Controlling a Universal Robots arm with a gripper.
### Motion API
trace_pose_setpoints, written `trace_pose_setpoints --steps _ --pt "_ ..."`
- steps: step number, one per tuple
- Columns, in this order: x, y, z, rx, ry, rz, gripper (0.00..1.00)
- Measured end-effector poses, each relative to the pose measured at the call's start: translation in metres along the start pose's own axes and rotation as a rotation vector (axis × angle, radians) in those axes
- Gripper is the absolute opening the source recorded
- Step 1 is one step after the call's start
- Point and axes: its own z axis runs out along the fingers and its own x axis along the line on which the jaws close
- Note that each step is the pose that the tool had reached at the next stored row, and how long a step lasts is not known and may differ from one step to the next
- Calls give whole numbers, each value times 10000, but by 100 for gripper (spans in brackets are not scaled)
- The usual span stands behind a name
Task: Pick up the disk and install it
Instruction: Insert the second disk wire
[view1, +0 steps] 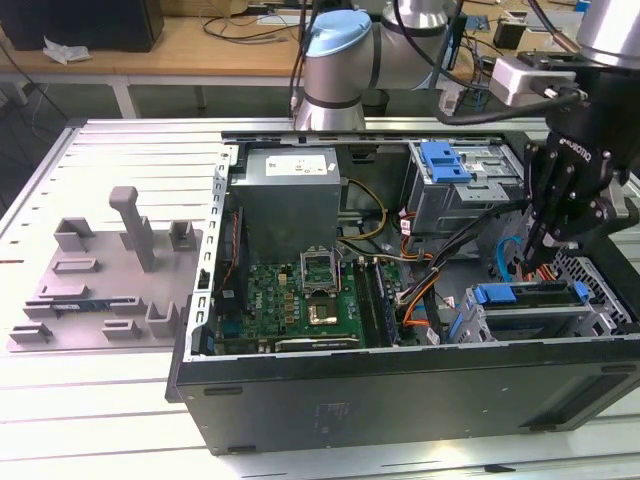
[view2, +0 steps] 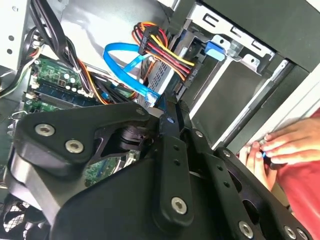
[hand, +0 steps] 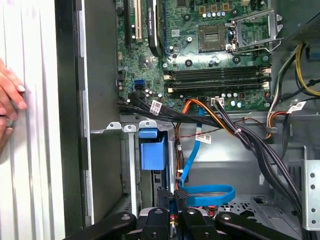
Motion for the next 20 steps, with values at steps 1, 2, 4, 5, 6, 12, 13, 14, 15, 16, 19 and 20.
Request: trace_pose_setpoints --steps 1,2,4,5,6,12,13,14,15,16,19,20 --pt "29 -9 4 -5 -122 -1 16" --pt "48 -15 7 -9 -202 -1 16" --pt "98 -26 14 -18 -404 -2 16" --pt "130 -28 19 -22 -515 -2 16" --pt "178 -31 27 -29 -692 -6 16" --pt "302 -36 67 -45 -1181 -7 16" --pt "306 -36 71 -46 -1198 -6 16" --pt "307 -37 75 -46 -1209 -7 16" --pt "308 -37 80 -46 -1222 -7 16" --pt "311 -37 82 -47 -1233 -7 16" --pt "334 -46 93 -50 -1305 -6 16" --pt "343 -49 98 -51 -1338 -7 16"
